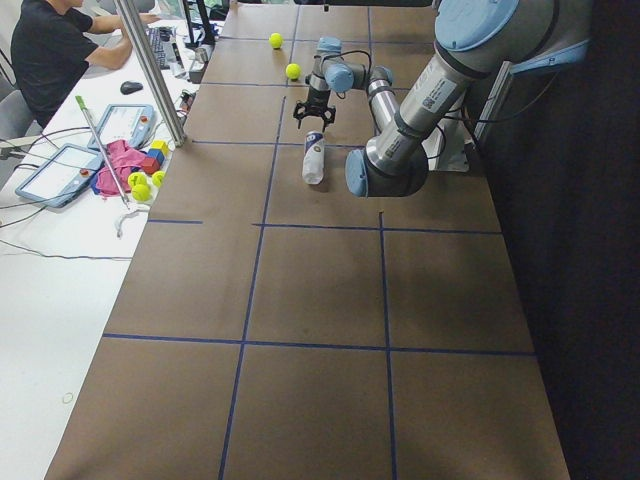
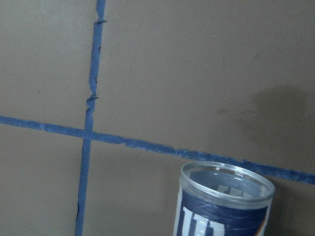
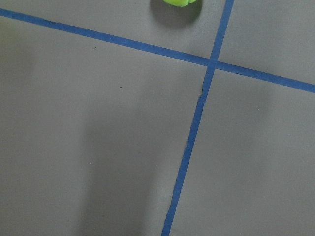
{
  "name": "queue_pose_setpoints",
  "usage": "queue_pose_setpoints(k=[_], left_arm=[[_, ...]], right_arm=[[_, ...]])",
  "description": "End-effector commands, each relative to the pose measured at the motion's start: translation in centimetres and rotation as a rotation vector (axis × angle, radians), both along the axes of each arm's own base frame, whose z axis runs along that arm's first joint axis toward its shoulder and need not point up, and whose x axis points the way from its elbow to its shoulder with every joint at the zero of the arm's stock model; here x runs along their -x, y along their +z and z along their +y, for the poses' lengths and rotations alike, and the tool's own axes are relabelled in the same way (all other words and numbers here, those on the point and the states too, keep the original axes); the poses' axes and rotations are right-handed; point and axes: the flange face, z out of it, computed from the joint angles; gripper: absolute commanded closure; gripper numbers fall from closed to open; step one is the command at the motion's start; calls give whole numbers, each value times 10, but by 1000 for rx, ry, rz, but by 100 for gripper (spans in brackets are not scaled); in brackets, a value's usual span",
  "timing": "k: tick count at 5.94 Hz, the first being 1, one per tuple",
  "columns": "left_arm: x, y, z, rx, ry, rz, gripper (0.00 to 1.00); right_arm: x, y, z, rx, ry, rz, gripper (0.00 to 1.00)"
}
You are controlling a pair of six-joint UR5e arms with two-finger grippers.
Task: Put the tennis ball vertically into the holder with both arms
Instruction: 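Reach the left gripper down to the clear can lying on its side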
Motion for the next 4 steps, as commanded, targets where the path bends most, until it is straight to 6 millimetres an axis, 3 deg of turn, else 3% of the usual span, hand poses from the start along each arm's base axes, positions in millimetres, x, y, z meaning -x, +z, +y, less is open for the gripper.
queue_pose_setpoints(k=[1,2,4], left_arm=[[-7,6,7,-9,17,-12,0],[-7,-4,8,-16,17,-4,0],[-25,13,10,1,26,-50,0]], right_arm=[[0,-1,0,-1,0,-1,0],[0,1,0,4,0,0,0],[0,2,0,6,0,0,0]])
